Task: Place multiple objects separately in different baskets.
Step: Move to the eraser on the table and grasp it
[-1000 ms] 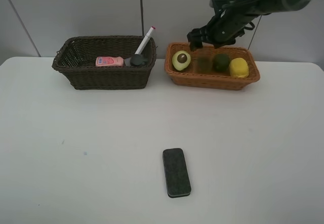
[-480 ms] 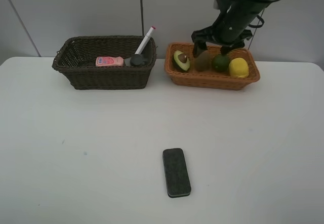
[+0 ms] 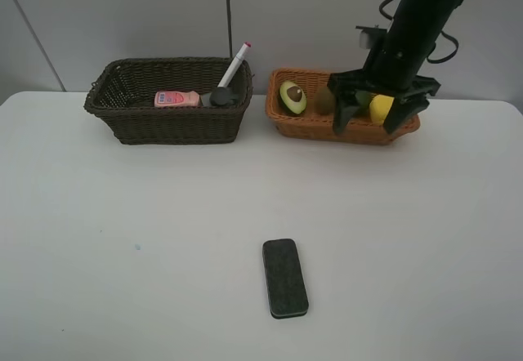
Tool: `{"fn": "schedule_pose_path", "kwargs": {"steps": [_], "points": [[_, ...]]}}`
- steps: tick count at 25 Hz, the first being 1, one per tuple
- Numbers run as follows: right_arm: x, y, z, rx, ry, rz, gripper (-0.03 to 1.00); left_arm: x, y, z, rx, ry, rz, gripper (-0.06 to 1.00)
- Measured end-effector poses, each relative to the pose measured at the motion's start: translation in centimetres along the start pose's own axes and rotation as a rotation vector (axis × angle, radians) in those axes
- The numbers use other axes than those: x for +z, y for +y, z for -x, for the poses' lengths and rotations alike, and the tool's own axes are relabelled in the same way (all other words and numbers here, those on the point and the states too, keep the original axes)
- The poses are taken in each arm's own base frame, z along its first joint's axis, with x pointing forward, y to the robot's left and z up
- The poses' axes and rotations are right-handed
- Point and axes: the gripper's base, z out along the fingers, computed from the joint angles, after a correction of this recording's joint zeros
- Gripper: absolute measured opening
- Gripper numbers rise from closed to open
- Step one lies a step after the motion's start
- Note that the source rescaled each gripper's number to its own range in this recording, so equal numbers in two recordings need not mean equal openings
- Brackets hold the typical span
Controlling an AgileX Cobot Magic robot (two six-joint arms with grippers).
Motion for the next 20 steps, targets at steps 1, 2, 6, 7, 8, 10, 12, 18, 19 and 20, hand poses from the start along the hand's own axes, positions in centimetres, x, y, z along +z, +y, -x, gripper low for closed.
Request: {"fn": "schedule_pose_path", "kwargs": {"steps": [1,2,6,7,8,10,12,18,19,20], "points": [[0.1,-0.1,-1.1,0.016,0.022,-0.002,1.0,0.0,0.0,0.0,0.0,0.0,0.0,1.0],[0.1,-0.1,-2.2,0.035,0.039,-0.003,1.0,0.0,0.0,0.0,0.0,0.0,0.0,1.0],[1.5,1.3,-7.9,0.056,0.166,-0.024,1.0,0.0,0.0,0.0,0.0,0.0,0.0,1.0],[1.8,1.8,-9.6,0.06,0.198,-0.033,1.0,0.0,0.0,0.0,0.0,0.0,0.0,1.0],[2.1,2.6,-11.2,0.05,0.223,-0.041,1.0,0.0,0.0,0.0,0.0,0.0,0.0,1.0],[2.7,4.5,-13.9,0.032,0.219,-0.038,1.0,0.0,0.0,0.0,0.0,0.0,0.0,1.0],[3.4,6.2,-16.0,0.012,0.195,-0.022,1.0,0.0,0.0,0.0,0.0,0.0,0.0,1.0],[4.7,10.7,-17.7,-0.006,0.087,0.051,1.0,0.0,0.0,0.0,0.0,0.0,0.0,1.0],[4.9,11.2,-17.7,0.002,0.075,0.067,1.0,0.0,0.0,0.0,0.0,0.0,0.0,1.0],[5.2,11.6,-17.7,0.012,0.071,0.078,1.0,0.0,0.0,0.0,0.0,0.0,0.0,1.0]]}}
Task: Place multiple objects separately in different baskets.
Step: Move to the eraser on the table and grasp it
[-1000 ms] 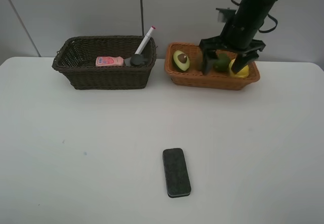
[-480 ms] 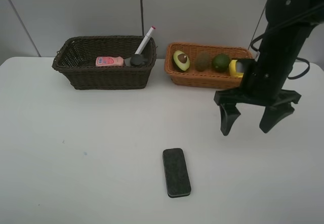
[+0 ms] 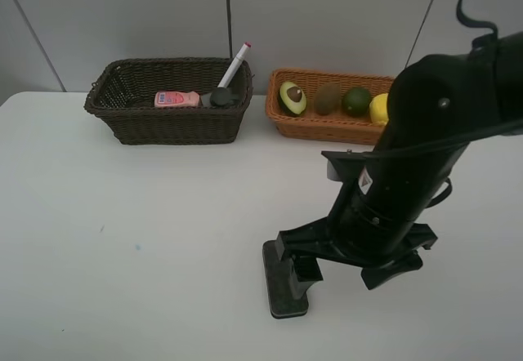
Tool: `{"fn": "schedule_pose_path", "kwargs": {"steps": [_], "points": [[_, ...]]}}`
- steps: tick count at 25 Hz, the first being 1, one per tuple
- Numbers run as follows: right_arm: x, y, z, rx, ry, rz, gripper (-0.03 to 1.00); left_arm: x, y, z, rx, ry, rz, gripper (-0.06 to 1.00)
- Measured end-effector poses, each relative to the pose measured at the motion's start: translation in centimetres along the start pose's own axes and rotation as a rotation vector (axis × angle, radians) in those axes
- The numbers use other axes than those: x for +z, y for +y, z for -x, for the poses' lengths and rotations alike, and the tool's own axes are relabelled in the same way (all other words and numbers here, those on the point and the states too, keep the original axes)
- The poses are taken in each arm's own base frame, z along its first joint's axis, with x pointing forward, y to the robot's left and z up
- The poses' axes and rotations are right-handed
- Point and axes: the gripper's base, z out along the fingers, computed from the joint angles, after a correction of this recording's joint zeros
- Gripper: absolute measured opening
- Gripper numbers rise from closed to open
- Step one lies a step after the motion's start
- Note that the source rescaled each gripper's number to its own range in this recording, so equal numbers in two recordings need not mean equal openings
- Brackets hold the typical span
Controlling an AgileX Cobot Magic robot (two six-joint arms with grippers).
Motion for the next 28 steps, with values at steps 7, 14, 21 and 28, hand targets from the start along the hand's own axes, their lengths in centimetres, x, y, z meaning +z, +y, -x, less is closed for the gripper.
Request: {"fn": "schedule_pose_path", "kwargs": {"steps": [7,14,21,28], "points": [[3.0,0.6,1.3,0.055,0.005,0.007,1.0,0.0,0.0,0.0,0.0,0.0,0.0,1.0],[4.9,1.5,3.5,0.051,0.0,-0.008,1.0,0.0,0.0,0.0,0.0,0.0,0.0,1.0],[6.2,2.1,4.9,0.039,-0.003,-0.024,1.0,0.0,0.0,0.0,0.0,0.0,0.0,1.0],[7.5,2.6,6.1,0.03,0.003,-0.041,1.0,0.0,0.0,0.0,0.0,0.0,0.0,1.0]]}}
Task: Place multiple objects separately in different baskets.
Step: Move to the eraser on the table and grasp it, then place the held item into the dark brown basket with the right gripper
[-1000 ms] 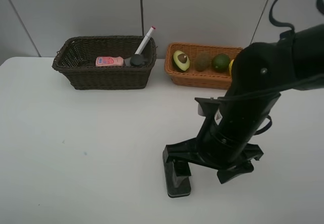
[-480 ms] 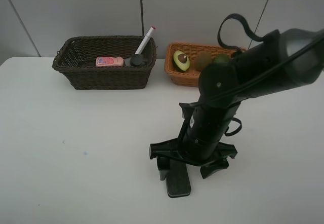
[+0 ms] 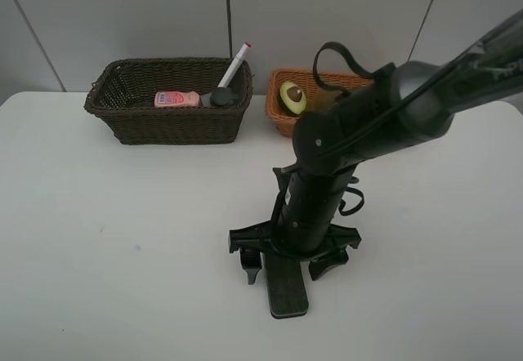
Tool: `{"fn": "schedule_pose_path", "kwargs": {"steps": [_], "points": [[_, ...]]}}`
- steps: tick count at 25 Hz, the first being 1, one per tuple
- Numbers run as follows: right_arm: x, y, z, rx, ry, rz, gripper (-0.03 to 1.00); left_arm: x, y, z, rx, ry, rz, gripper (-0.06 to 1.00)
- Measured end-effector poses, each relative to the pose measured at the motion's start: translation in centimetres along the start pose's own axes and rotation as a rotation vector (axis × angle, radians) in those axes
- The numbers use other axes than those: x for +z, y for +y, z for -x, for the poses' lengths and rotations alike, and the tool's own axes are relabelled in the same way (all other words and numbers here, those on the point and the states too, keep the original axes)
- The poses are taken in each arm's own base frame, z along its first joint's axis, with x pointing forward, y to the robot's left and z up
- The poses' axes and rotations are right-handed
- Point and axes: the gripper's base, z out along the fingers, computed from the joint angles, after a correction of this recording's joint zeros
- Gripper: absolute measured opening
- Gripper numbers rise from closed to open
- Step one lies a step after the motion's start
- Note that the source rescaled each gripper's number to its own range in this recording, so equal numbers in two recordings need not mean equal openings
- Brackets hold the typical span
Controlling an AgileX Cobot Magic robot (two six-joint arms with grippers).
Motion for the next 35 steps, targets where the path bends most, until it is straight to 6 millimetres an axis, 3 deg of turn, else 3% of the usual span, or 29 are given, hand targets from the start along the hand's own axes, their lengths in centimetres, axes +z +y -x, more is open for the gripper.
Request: {"fn": "schedule_pose_path", "kwargs": {"steps": [8,11,13,24,26,30,35], "points": [[0.1,0.0,0.0,-0.004,0.004,-0.007,0.97,0.0,0.0,0.0,0.0,0.0,0.0,1.0],[0.1,-0.1,0.0,-0.009,0.005,-0.013,0.75,0.0,0.0,0.0,0.0,0.0,0.0,1.0],[0.3,-0.1,0.0,-0.009,0.007,-0.014,0.52,0.0,0.0,0.0,0.0,0.0,0.0,1.0],[-0.2,-0.3,0.0,-0.041,0.006,-0.042,0.51,0.0,0.0,0.0,0.0,0.0,0.0,1.0],[-1.4,-0.4,-0.2,-0.066,-0.016,-0.047,0.51,0.0,0.0,0.0,0.0,0.0,0.0,1.0],[-6.5,-0.3,-0.4,-0.122,-0.168,0.007,0.51,0.0,0.0,0.0,0.0,0.0,0.0,1.0],[-12.5,-0.4,-0.3,-0.257,-0.483,0.05,0.51,0.0,0.0,0.0,0.0,0.0,0.0,1.0]]}}
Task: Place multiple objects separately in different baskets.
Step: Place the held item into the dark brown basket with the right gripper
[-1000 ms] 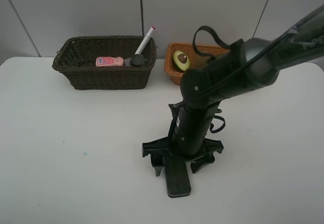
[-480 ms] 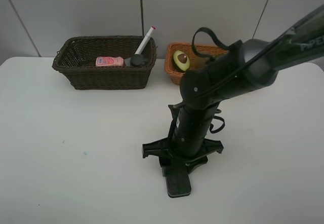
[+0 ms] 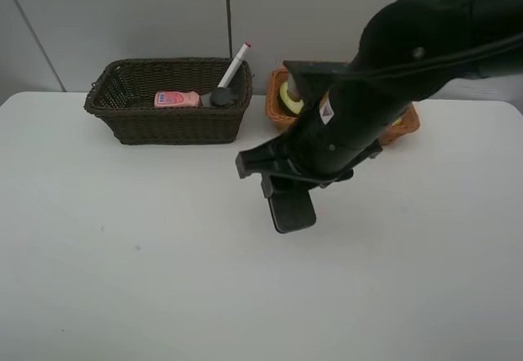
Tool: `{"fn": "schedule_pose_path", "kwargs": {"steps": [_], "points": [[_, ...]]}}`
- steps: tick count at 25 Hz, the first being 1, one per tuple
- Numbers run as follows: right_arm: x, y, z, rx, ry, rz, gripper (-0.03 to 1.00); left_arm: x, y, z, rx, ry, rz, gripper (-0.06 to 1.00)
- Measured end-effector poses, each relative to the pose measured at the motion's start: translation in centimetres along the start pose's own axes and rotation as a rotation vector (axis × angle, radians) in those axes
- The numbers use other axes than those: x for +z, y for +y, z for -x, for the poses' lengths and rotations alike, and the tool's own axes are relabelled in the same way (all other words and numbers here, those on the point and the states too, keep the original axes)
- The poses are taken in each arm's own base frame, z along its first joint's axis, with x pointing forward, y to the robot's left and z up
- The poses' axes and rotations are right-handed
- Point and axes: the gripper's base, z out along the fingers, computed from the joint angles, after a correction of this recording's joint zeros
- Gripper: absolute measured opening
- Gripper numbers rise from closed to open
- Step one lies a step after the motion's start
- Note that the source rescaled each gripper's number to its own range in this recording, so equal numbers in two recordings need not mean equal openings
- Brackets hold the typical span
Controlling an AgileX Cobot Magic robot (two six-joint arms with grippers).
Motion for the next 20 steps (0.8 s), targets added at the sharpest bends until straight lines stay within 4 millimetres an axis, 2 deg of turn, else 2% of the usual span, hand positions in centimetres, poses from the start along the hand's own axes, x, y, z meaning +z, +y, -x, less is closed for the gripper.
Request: {"fn": "schedule_pose_path", "kwargs": {"steps": [2,6,10,14,18,20], "points": [[-0.9,0.3,1.5,-0.075,-0.171,0.032,0.51,0.0,0.0,0.0,0.0,0.0,0.0,1.0],[-1.5,1.8,4.4,-0.202,-0.52,0.177,0.51,0.0,0.0,0.0,0.0,0.0,0.0,1.0],[-0.8,2.9,7.8,-0.216,-0.759,0.309,0.51,0.0,0.0,0.0,0.0,0.0,0.0,1.0],[1.5,3.0,12.2,-0.189,-0.844,0.318,0.51,0.0,0.0,0.0,0.0,0.0,0.0,1.0],[5.1,2.7,15.9,-0.17,-0.852,0.284,0.51,0.0,0.0,0.0,0.0,0.0,0.0,1.0],[7.2,2.1,17.0,-0.155,-0.817,0.244,0.51,0.0,0.0,0.0,0.0,0.0,0.0,1.0]]}}
